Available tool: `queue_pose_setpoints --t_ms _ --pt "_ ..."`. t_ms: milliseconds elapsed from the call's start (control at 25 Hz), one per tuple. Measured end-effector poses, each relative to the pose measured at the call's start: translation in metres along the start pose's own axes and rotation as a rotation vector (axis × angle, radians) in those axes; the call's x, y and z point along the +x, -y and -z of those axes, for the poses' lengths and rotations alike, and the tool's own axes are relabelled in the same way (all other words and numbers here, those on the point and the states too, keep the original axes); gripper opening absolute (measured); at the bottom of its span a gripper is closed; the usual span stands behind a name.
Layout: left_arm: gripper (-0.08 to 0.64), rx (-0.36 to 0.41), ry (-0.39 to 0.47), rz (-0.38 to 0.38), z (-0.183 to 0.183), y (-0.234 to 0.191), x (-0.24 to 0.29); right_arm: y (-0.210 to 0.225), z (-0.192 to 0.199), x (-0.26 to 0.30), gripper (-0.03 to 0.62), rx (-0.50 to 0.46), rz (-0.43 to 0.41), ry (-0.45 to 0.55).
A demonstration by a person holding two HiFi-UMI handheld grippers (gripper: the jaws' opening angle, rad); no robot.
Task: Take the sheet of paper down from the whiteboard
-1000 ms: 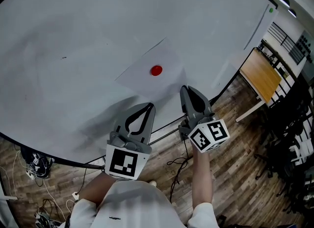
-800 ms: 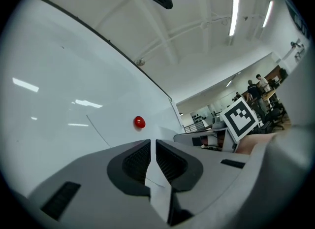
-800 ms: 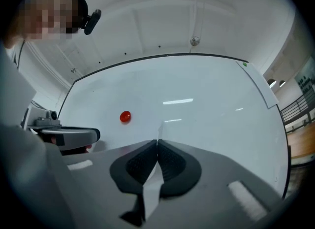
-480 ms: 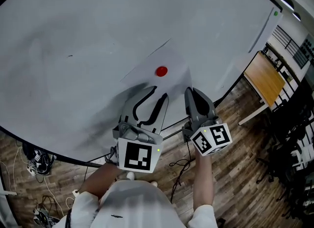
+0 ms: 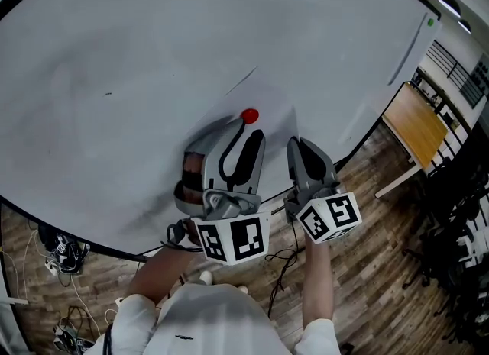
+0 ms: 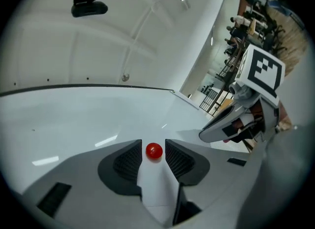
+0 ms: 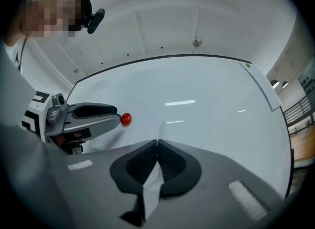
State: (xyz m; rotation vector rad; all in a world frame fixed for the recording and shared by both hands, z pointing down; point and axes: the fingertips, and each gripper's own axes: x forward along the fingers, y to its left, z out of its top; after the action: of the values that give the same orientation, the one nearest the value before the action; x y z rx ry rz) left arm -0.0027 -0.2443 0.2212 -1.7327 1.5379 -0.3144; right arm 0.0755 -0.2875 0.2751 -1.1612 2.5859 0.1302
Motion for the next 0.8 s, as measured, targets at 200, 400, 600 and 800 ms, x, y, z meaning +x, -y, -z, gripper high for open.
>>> queue_pose_setpoints --t_ms 200,400,600,800 --pt "0.155 0.12 -0.03 -0.034 0.0 0.001 0.011 0.002 -0.001 0.001 0.011 0.002 0.0 0.006" --pt "0.16 0.202 -0.095 -0.054 0.006 0.002 0.017 0.003 -0.002 -0.001 0.011 0.004 0.002 0.011" --pt "0.16 0.249 -0.159 -0.062 0.011 0.002 0.023 0.007 -0.005 -0.002 0.011 0.009 0.005 0.016" --pt "0.125 0.243 -0.169 -0.064 0.011 -0.001 0.024 0.007 -0.004 -0.003 0.011 0.01 0.003 0.015"
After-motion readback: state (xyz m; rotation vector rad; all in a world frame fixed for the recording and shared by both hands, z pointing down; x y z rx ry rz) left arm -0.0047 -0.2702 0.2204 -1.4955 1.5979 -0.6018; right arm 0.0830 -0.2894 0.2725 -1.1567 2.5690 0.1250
